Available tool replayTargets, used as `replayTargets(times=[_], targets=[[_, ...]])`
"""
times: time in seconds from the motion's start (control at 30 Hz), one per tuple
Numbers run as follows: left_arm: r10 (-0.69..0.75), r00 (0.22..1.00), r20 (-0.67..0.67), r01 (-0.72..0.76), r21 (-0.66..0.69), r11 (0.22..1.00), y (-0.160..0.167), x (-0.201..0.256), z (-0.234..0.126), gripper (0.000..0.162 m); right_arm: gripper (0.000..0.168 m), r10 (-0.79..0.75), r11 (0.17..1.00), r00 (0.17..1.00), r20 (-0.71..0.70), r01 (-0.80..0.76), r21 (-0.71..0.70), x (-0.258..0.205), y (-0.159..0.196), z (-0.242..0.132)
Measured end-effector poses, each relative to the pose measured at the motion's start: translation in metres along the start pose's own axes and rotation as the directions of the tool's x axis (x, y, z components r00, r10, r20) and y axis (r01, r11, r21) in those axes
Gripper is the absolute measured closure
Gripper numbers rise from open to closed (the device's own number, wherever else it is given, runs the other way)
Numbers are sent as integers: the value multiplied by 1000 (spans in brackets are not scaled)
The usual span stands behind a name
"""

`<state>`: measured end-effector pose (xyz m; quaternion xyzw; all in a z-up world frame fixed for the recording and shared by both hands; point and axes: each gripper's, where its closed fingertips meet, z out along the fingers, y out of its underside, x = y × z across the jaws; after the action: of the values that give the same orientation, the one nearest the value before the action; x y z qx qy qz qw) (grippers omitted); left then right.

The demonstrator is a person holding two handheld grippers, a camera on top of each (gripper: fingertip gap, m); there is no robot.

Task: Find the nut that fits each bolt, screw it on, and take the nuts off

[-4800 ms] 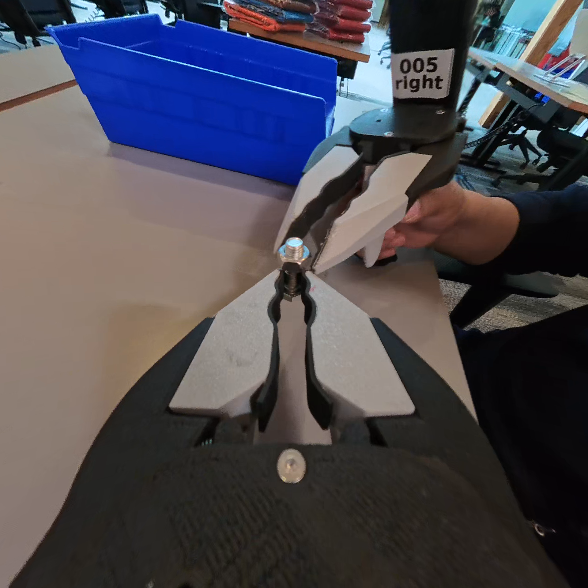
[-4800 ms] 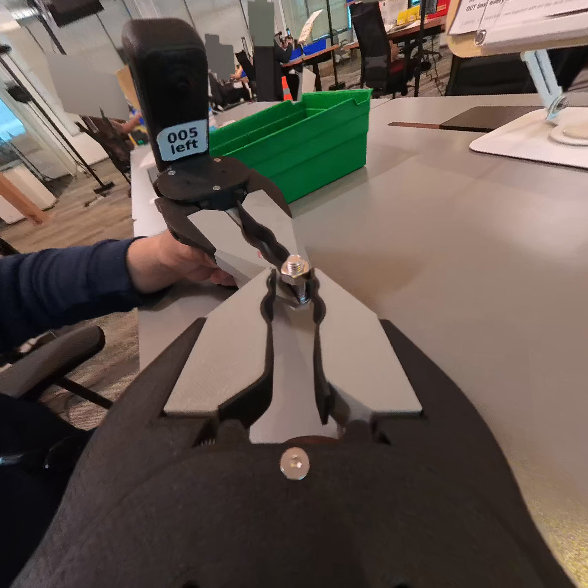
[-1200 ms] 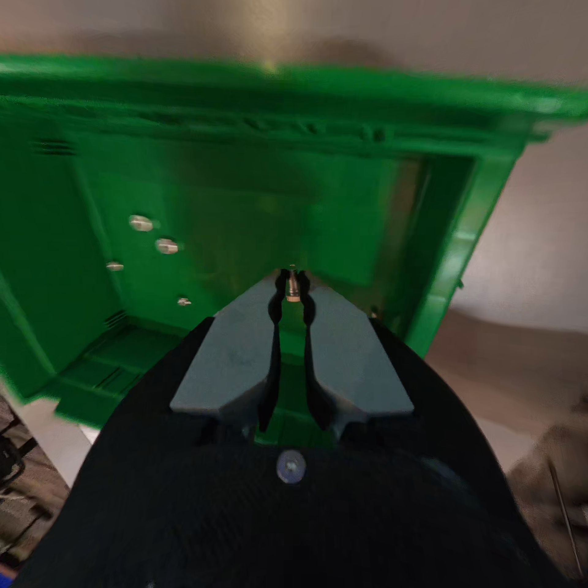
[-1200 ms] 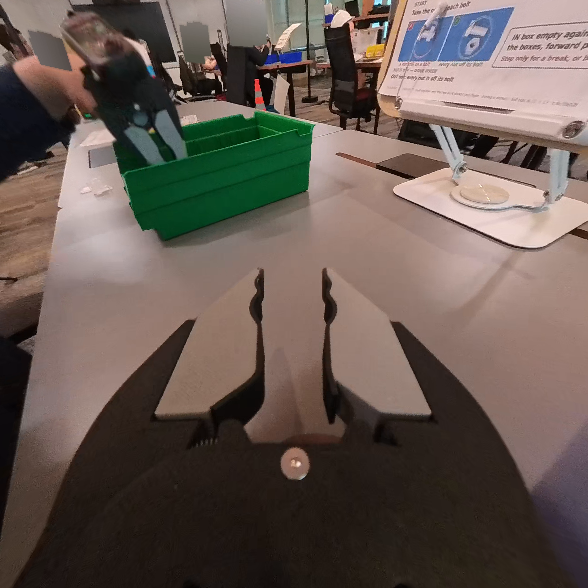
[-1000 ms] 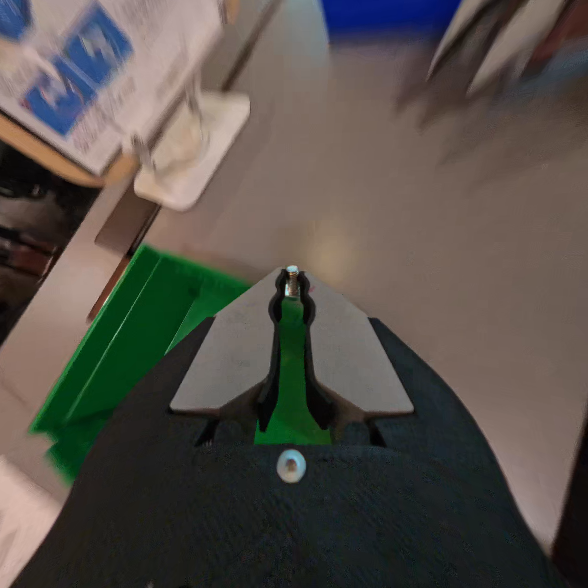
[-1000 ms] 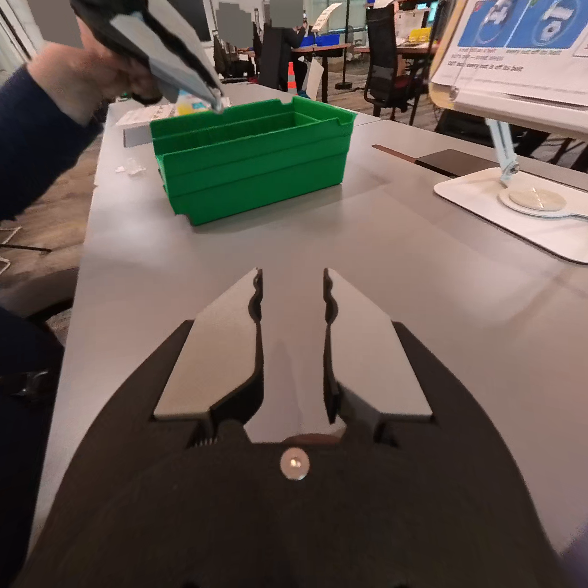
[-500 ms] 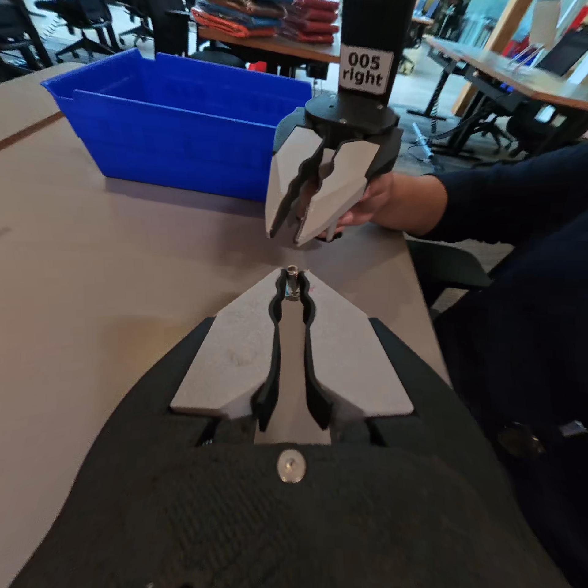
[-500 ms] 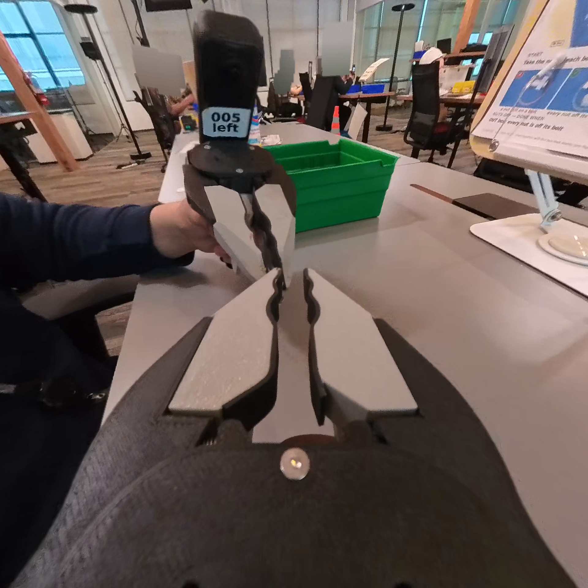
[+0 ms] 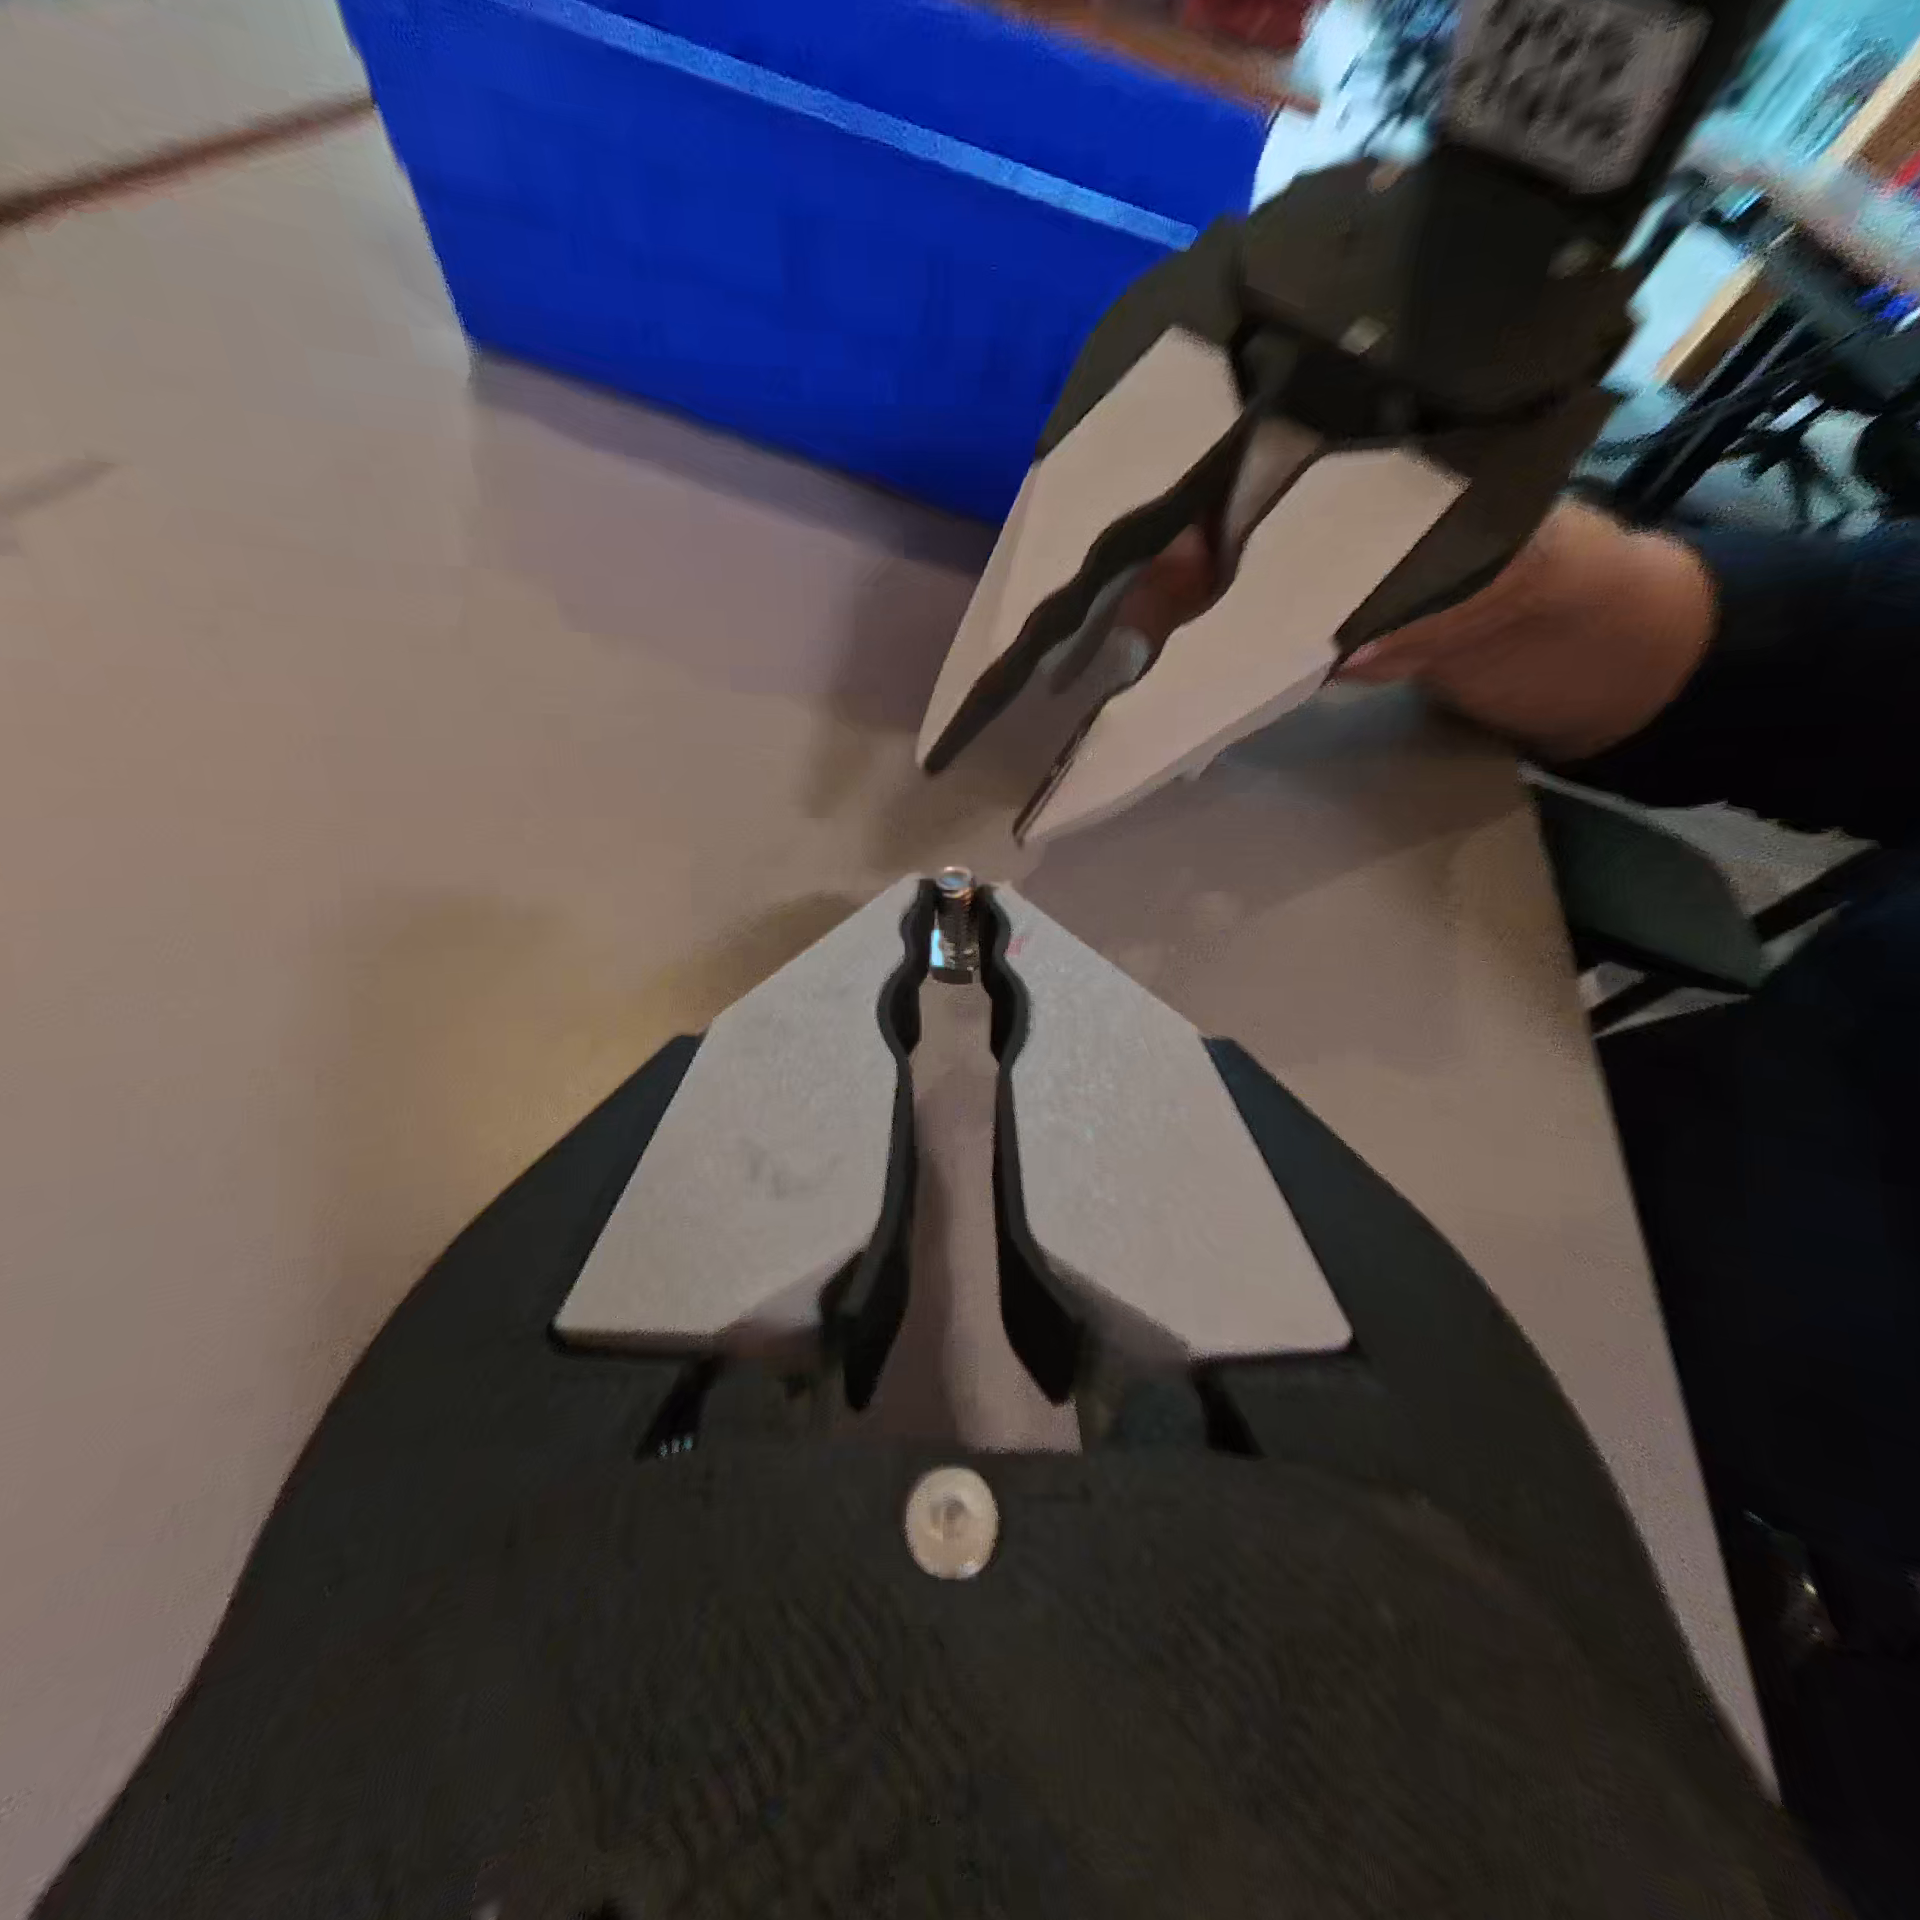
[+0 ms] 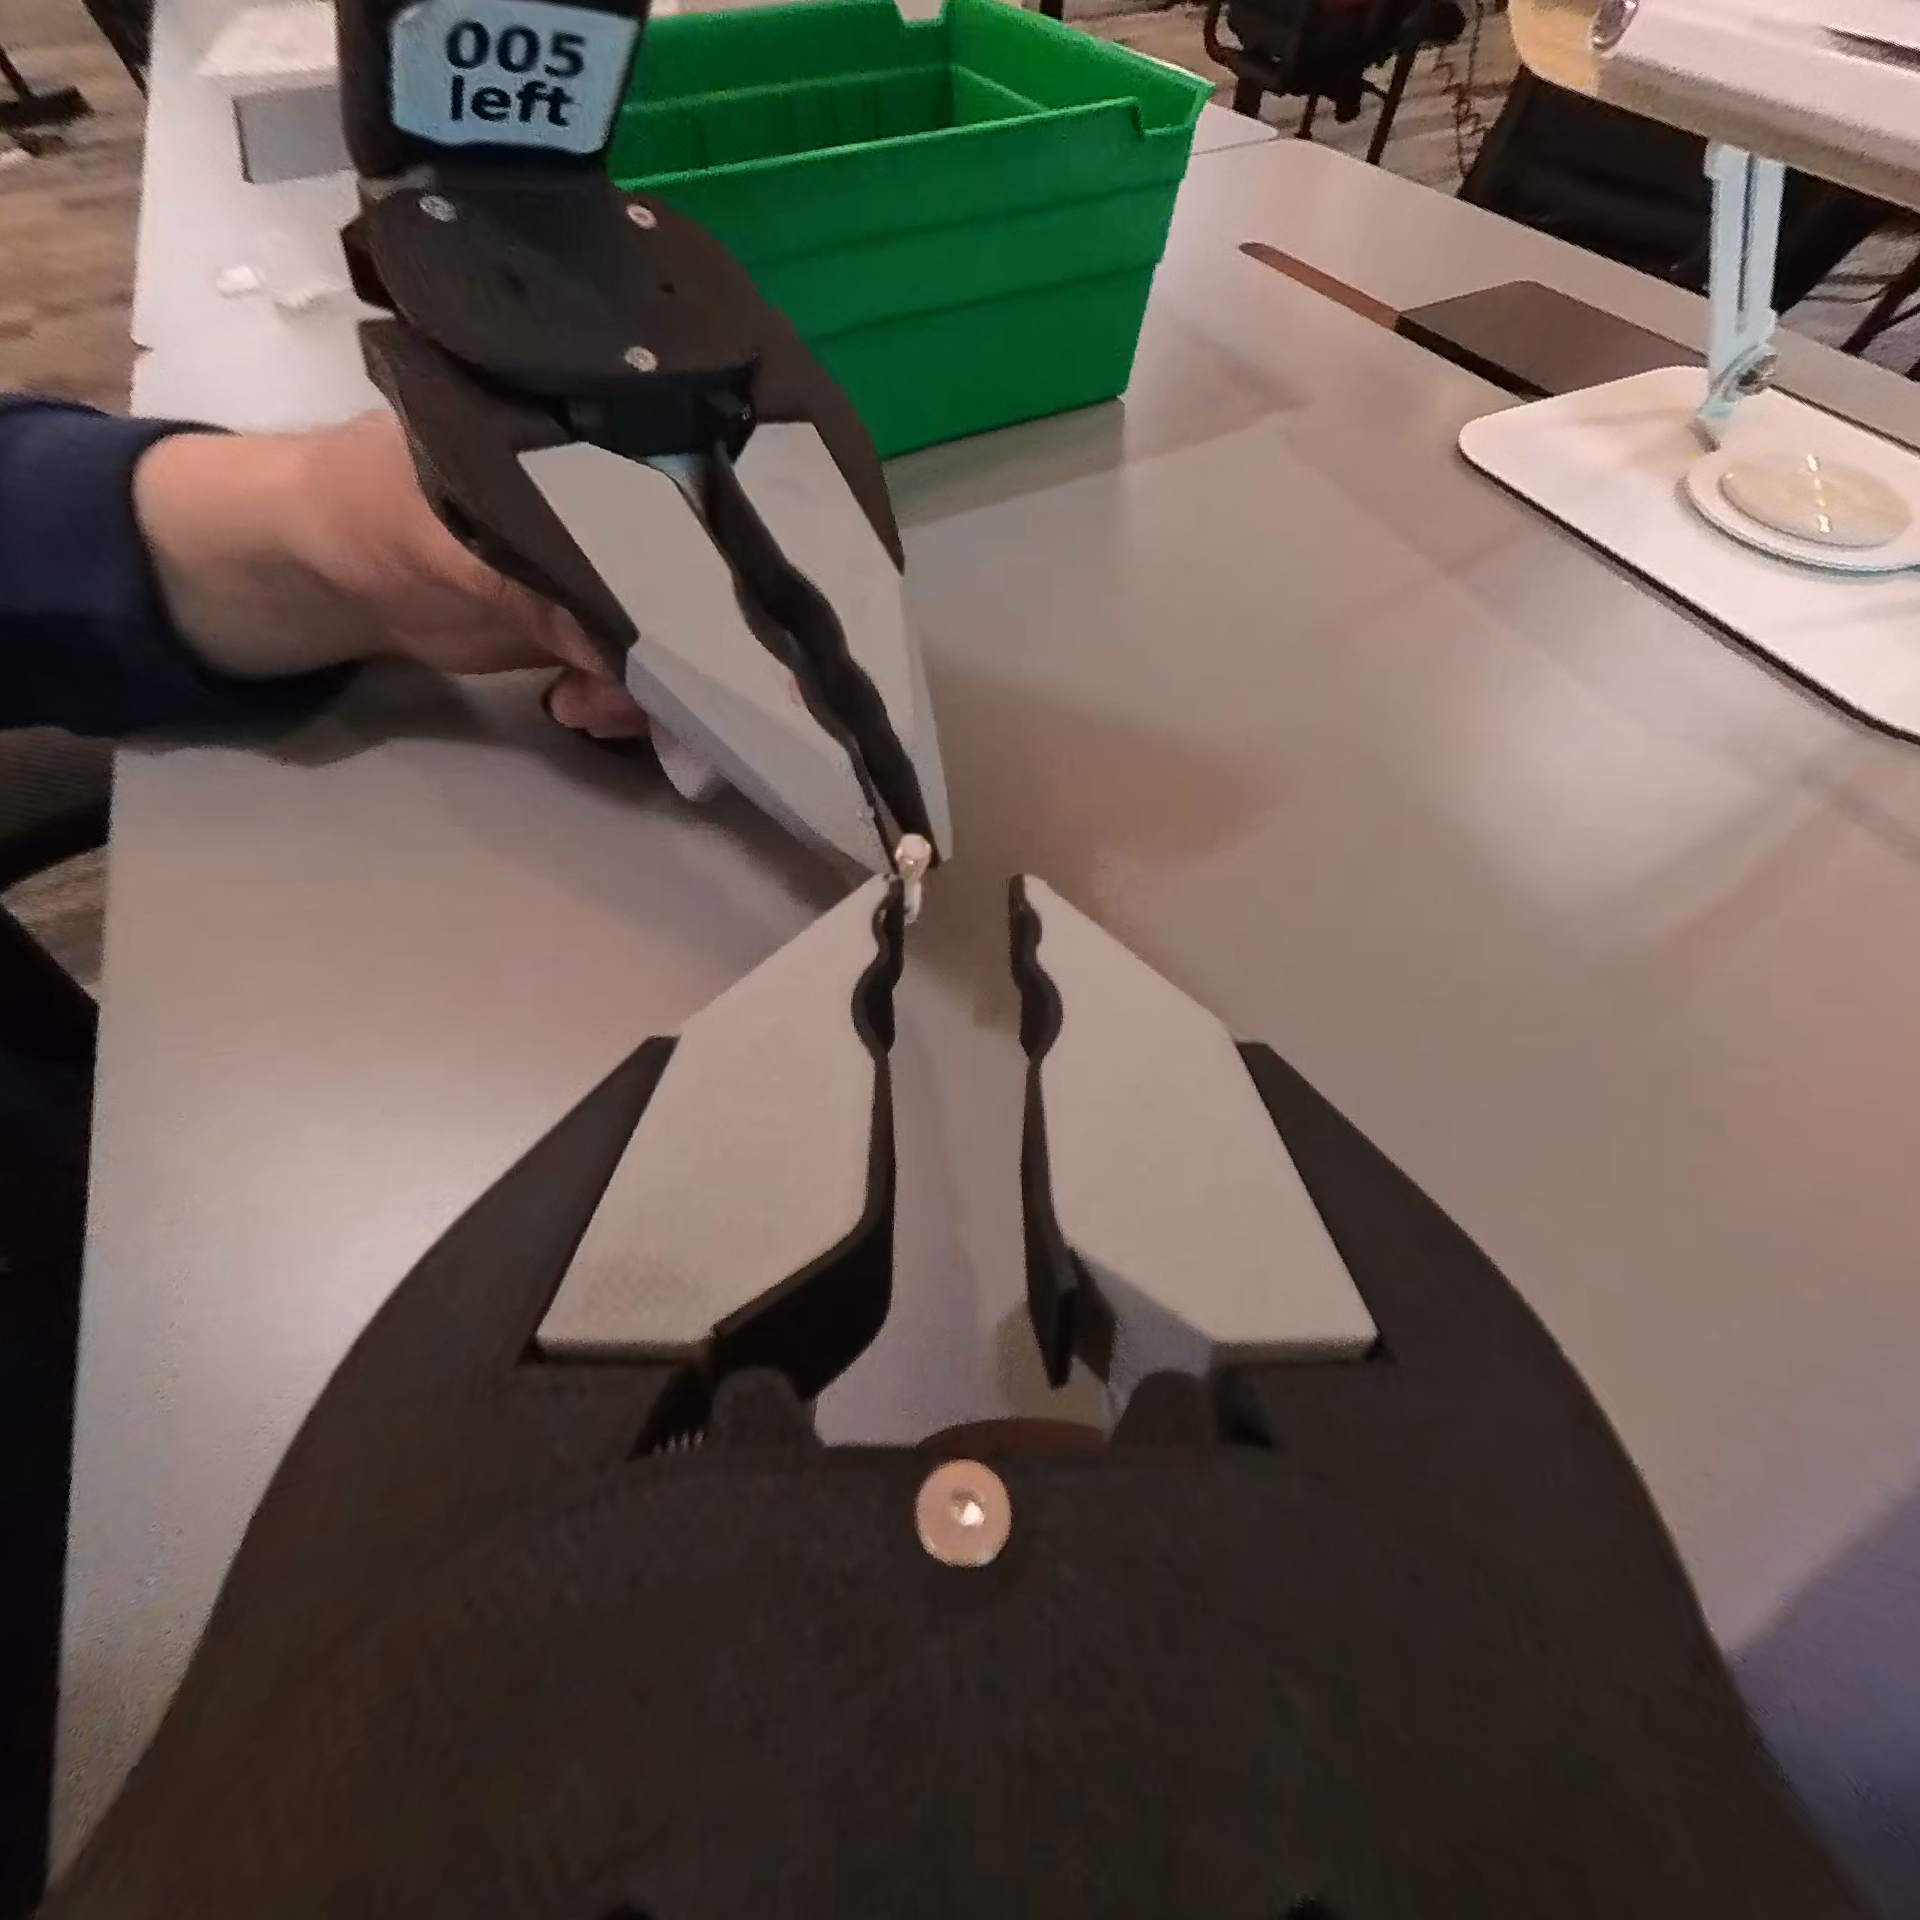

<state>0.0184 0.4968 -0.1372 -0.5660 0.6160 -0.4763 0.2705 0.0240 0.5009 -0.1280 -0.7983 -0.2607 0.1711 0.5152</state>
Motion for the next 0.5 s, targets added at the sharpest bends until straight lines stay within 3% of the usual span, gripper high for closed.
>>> replayTargets(times=[0.17, 0.37, 0.43, 0.5], targets=[[-3, 993, 119, 29, -225, 974, 35, -13, 10, 156, 150, 49, 998, 999, 16, -50, 28, 2, -4, -2], [22, 989, 149, 14, -237, 971, 36, -16, 10, 156, 149, 40, 999, 999, 5, -40, 28, 4, -4, -3], [55, 987, 152, -12, -268, 963, 40, -16, 11, 144, 149, 27, 999, 1000, -4, -27, 21, 4, -3, -3], [97, 982, 160, -52, -267, 962, 40, -14, 10, 146, 148, 21, 1000, 1000, -13, -20, 16, 5, -1, -2]])
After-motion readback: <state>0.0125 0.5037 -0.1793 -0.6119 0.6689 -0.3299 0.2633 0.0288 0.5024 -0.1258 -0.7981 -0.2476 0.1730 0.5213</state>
